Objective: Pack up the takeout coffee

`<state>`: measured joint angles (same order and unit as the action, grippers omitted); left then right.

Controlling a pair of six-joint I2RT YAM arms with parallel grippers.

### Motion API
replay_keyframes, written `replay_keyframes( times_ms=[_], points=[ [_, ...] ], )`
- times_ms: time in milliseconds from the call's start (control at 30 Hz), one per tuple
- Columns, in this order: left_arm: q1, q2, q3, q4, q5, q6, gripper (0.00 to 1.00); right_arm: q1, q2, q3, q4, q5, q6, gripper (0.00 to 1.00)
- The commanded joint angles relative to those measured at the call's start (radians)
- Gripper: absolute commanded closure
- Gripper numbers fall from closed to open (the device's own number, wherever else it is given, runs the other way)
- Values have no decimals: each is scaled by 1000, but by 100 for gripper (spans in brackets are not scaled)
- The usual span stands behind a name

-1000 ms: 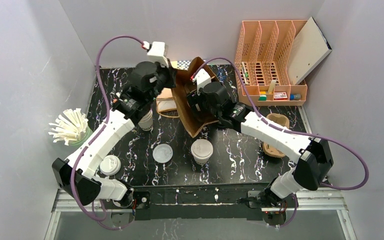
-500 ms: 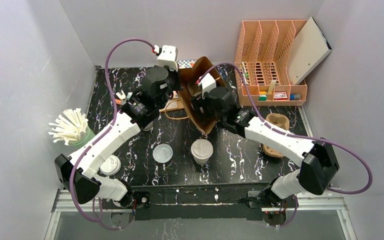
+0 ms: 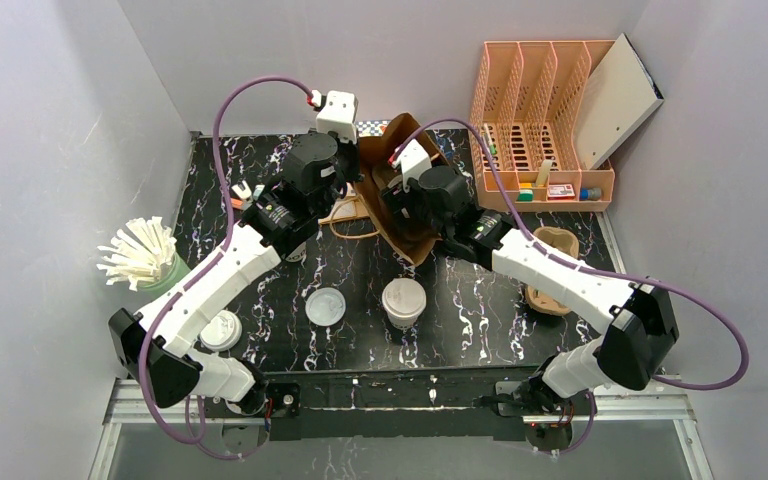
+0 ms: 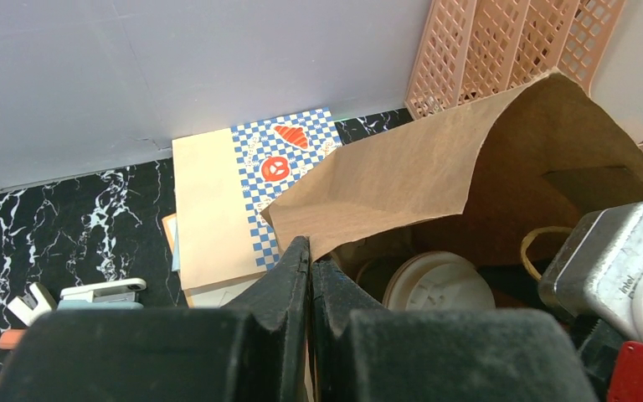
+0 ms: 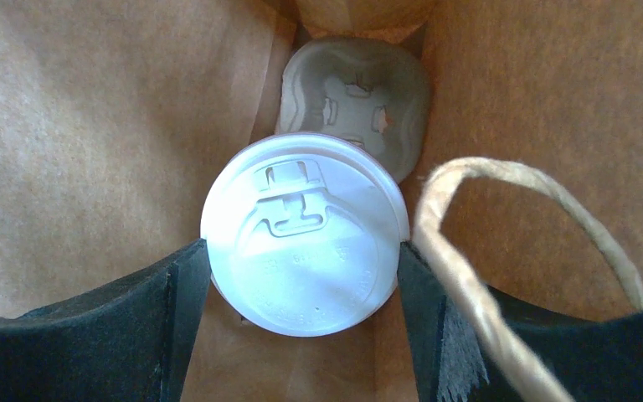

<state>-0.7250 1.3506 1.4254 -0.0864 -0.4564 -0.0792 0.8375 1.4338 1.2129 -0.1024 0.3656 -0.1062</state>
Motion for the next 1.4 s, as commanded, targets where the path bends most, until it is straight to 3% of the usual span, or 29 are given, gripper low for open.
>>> replay_keyframes(
  times_ms=[0, 333, 1100, 1233, 1367],
  points=[
    [-4, -44, 14, 0, -13, 6, 100, -13, -1, 11, -4, 5, -21, 62],
    [-4, -47, 4, 10, -25, -2, 100, -27, 18, 27, -98, -15, -21, 63],
    [-3, -5, 6, -40, 14, -120, 100, -80, 71, -6, -61, -131, -26, 66],
    [10, 33, 78, -89, 13, -190, 100, -78, 17, -45, -33, -186, -18, 66],
    [59, 138, 268, -301, -1, -341, 100, -66, -11, -23, -70, -200, -31, 66]
  ],
)
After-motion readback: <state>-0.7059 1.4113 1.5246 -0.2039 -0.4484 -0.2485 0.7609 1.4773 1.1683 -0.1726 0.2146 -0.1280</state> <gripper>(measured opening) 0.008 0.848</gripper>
